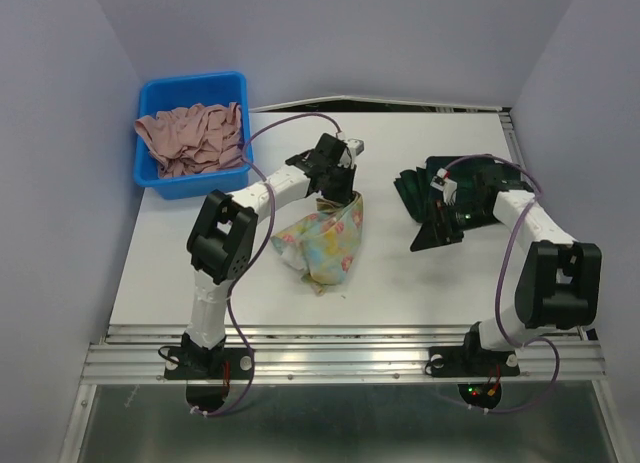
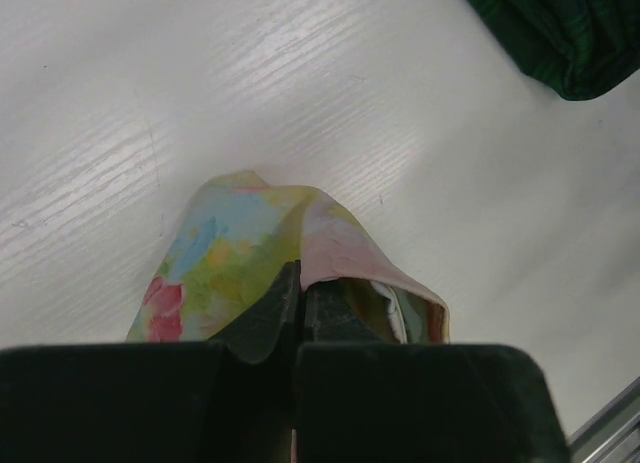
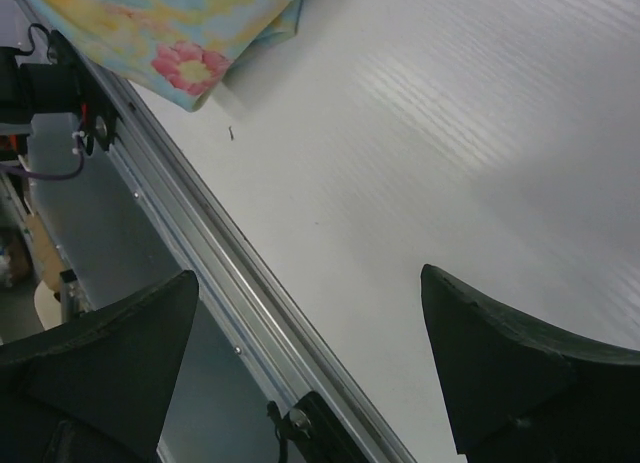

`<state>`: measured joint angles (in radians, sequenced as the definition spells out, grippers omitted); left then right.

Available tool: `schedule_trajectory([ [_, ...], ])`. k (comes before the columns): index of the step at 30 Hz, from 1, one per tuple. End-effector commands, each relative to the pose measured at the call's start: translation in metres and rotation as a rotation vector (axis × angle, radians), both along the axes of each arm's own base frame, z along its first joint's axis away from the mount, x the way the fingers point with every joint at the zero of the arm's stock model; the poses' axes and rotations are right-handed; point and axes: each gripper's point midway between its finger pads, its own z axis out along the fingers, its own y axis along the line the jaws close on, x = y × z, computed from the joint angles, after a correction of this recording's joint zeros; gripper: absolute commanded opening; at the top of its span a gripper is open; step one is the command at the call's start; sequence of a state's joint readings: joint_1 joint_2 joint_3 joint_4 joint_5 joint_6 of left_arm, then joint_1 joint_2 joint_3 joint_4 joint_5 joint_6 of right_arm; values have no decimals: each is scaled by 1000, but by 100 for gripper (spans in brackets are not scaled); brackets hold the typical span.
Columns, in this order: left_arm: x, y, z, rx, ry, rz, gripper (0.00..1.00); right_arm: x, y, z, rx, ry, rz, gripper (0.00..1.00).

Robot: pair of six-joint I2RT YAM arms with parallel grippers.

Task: Fold and stack the skirts
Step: Move the skirt to the center of the board, then flatten the skirt out

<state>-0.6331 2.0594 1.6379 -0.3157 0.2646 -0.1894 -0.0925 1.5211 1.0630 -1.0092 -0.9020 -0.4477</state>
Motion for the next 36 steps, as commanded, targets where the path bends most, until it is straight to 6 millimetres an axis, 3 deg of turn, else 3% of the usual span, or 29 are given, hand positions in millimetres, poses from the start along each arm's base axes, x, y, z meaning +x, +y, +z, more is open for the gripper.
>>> schedule_trajectory([
  [1, -9, -29, 50, -156, -66, -34, 17, 13, 26, 12, 73, -43, -20, 98],
  [3, -23, -46, 71, -219, -94, -88, 22, 21, 27, 14, 85, -63, -27, 98],
  [5, -26, -51, 89, -279, -140, -110, 53, 24, 27, 10, 82, -47, -16, 99],
  [8, -22, -40, 123, -288, -245, -126, 75, 26, 28, 9, 94, -11, -6, 99],
  [12, -30, -7, 143, -211, -304, -189, 75, 29, 34, 10, 144, 36, -32, 99],
  [13, -36, 11, 151, -181, -310, -188, 75, 27, 35, 8, 153, 52, -34, 99],
  [16, -69, 50, 133, -95, -265, -338, 69, 27, 39, 3, 200, 111, -44, 99],
  [18, -93, 66, 106, -23, -238, -451, 65, 26, 43, -3, 244, 174, -53, 99],
  [19, -105, 74, 103, -9, -232, -476, 65, 27, 44, -6, 253, 194, -59, 99],
  [20, -120, 82, 80, 11, -175, -499, 63, 30, 45, -10, 257, 198, -64, 99],
  [22, -137, 89, 64, 31, -146, -563, 59, 34, 45, -16, 258, 235, -82, 99],
  [23, -154, 89, 48, 21, -99, -609, 57, 38, 45, -24, 256, 255, -89, 99],
  [28, -187, 68, 1, 29, -6, -719, 45, 49, 44, -42, 239, 311, -114, 98],
  [32, -205, 15, 0, -63, -26, -813, 39, 53, 42, -44, 226, 312, -120, 98],
  [34, -215, -21, 11, -121, -68, -870, 38, 57, 42, -41, 220, 299, -122, 99],
  [36, -217, -41, 22, -172, -63, -862, 38, 57, 40, -36, 209, 269, -106, 100],
])
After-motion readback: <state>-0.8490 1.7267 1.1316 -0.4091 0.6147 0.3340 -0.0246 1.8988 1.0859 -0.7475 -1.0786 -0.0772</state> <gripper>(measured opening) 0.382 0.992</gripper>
